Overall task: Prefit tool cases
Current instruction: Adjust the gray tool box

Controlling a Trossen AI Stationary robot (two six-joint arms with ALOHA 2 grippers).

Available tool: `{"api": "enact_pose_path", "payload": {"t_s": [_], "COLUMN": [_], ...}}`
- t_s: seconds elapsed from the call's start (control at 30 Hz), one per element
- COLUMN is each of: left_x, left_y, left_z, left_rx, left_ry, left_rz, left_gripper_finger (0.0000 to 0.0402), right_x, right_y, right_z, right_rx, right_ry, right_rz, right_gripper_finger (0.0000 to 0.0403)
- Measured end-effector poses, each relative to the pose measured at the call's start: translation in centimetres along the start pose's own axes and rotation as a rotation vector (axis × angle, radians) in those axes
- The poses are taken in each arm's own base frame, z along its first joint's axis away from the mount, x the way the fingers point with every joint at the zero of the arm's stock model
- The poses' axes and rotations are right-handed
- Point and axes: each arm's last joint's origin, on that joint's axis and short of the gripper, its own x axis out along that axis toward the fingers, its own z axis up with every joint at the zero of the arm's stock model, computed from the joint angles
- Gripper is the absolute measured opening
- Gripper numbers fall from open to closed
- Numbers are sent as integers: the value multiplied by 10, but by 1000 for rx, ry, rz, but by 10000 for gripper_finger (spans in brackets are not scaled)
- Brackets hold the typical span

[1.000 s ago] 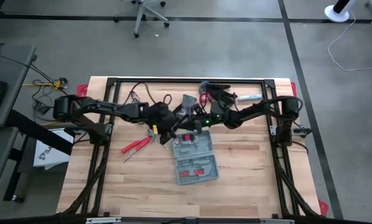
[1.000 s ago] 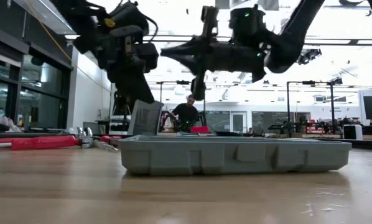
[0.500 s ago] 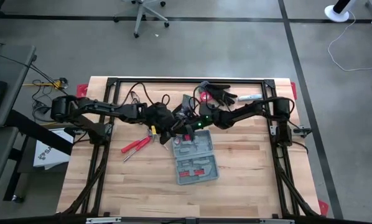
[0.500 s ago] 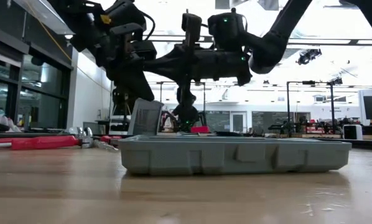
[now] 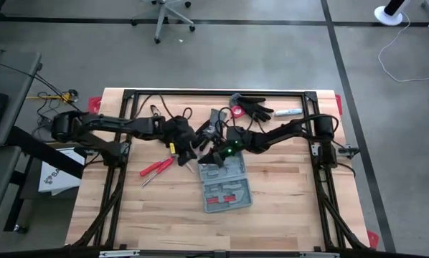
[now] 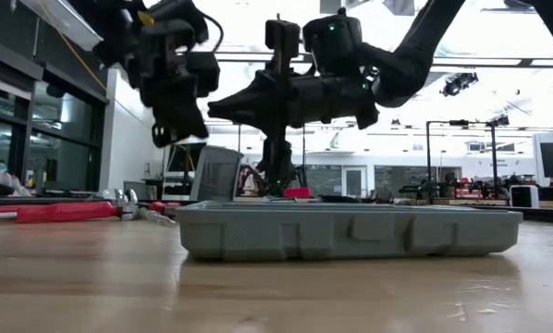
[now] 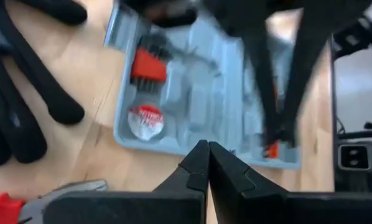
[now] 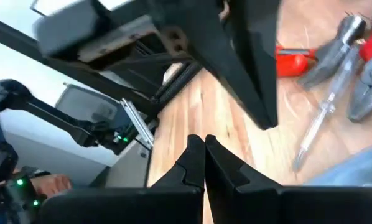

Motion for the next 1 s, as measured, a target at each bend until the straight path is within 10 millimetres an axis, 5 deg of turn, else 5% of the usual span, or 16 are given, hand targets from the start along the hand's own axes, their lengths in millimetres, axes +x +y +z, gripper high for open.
{"api": "enact_pose_path", "payload": {"t_s": [0.27, 0.5, 0.73, 0.87, 1.0], "left_x": [-26, -27, -27, -27, -27], "left_y": [-1, 2, 2, 3, 3], "left_z": [7, 5, 4, 4, 4], "left_rx": [4, 15, 23, 36, 37], "left_ry": [-125, -113, -101, -102, -104], "left_rz": [72, 116, 121, 126, 127], "left_gripper_finger": [0, 0, 0, 0, 0], "right_x": [9, 11, 20, 18, 11], "right_y": [-11, -10, -22, -28, -5], "right_z": [-7, -11, -36, -30, -11], "right_rx": [72, 17, -21, 37, -4], "right_ry": [-60, -42, 54, 42, -17], "right_rz": [87, 83, -49, 2, 55], "right_gripper_finger": [0, 0, 0, 0, 0]}}
